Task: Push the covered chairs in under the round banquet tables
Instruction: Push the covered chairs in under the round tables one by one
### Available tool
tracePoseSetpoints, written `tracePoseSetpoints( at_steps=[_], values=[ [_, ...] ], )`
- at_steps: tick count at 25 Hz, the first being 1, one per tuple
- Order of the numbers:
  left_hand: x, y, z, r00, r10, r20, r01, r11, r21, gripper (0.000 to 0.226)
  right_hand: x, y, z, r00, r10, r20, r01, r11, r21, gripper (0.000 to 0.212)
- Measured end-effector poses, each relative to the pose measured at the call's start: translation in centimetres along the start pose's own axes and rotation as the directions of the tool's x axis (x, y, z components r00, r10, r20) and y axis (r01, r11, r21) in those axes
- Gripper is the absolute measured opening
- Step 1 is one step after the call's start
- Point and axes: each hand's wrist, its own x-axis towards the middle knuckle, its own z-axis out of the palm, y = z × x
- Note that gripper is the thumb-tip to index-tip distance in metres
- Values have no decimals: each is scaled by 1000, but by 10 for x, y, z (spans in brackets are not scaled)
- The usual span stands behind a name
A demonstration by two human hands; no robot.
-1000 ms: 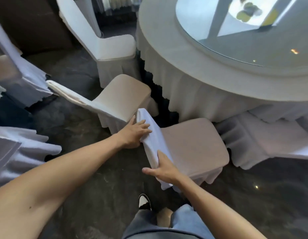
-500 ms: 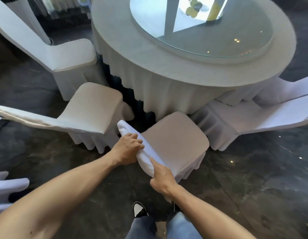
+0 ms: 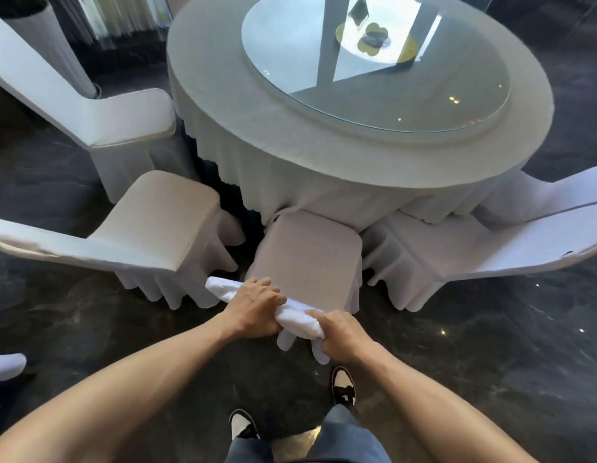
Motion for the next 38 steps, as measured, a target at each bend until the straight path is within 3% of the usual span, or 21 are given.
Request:
tracePoseSetpoints(
  at_steps=[3,5,9,13,20,27,30,32,34,36,38],
  values=[
    [28,17,3,997,-73,-23,71,995,-71,36,12,52,-25,999,-44,-16,44,998,-41,67],
    [45,23,10,989,-146,34,149,981,-125,45,21,88,-39,997,-77,-16,76,994,-76,66],
    [88,52,22,913,-335,232,371,919,-136,32,30,154,-64,996,-94,10,95,984,-149,65],
    [141,111,25,929,-321,184,326,945,1,22,31,221,-97,995,-100,6,98,961,-258,55],
    [225,202,18,957,-242,157,260,960,-105,25,23,325,-158,999,-19,-48,0,931,-366,36],
    [243,236,31,964,-216,155,239,959,-152,30,17,361,-161,1000,-10,-29,-3,912,-410,43],
    [245,236,25,948,-225,225,269,944,-192,26,16,363,-160,998,28,-54,-46,925,-377,41],
    [245,231,20,934,-208,292,285,925,-253,25,17,361,-166,994,108,19,-95,931,-353,33],
    [239,219,11,926,-150,347,267,910,-318,30,22,350,-183,962,205,181,-141,939,-313,28],
    [231,202,2,914,-127,386,272,897,-349,44,29,332,-201,893,281,352,-171,934,-313,42],
    [217,176,-9,906,-145,398,297,887,-354,57,41,304,-213,846,313,433,-169,926,-339,54]
  ],
)
